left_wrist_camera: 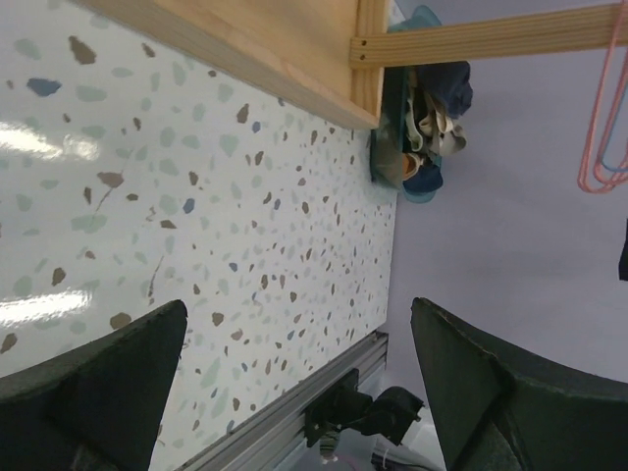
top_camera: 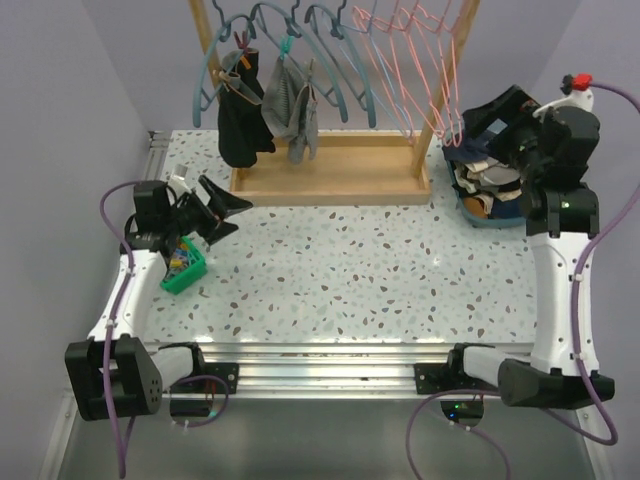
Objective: Remove the underwear clipped to the hanger
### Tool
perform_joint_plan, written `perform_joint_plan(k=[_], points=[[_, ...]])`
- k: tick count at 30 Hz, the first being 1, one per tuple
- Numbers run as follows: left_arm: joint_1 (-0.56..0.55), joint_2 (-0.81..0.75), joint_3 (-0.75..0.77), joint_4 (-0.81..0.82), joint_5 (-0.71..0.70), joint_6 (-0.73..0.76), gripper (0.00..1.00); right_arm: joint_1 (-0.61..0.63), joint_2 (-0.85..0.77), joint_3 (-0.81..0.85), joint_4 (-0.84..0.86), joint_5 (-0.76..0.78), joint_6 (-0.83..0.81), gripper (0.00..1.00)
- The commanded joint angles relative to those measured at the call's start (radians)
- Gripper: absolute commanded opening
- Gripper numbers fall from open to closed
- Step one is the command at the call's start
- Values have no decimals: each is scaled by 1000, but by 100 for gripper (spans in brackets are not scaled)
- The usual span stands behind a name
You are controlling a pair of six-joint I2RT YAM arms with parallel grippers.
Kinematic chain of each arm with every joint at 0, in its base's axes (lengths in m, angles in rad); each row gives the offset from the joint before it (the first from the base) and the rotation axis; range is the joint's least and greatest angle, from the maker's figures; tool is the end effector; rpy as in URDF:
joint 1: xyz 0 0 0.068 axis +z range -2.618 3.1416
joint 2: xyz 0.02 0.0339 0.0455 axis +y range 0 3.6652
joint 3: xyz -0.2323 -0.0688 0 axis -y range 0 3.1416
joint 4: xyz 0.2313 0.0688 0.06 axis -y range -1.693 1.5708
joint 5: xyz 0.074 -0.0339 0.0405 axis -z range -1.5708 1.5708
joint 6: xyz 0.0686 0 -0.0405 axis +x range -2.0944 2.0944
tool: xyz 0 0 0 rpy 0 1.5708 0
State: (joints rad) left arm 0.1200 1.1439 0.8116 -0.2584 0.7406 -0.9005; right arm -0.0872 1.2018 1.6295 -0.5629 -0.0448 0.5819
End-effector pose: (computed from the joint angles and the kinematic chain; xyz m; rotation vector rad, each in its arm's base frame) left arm 0.2692 -0.0142 0.2368 -0.6771 2.1428 -1.2366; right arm 0.2623 -0.0198 0.4615 0.5337 1.6378 0.4056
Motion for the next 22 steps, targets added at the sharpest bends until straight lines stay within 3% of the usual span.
perform_joint_plan(k=[1,12,22], points=[[-36,11,129,10,52,-8,100,53,-8,9,-15,-254,-7,98],[-51,-56,255,74,89,-112,100,182,-174,-151,70,-599,147,98],[-62,-127,222,119,118,-135,100,239,-232,-180,66,-647,200,98]])
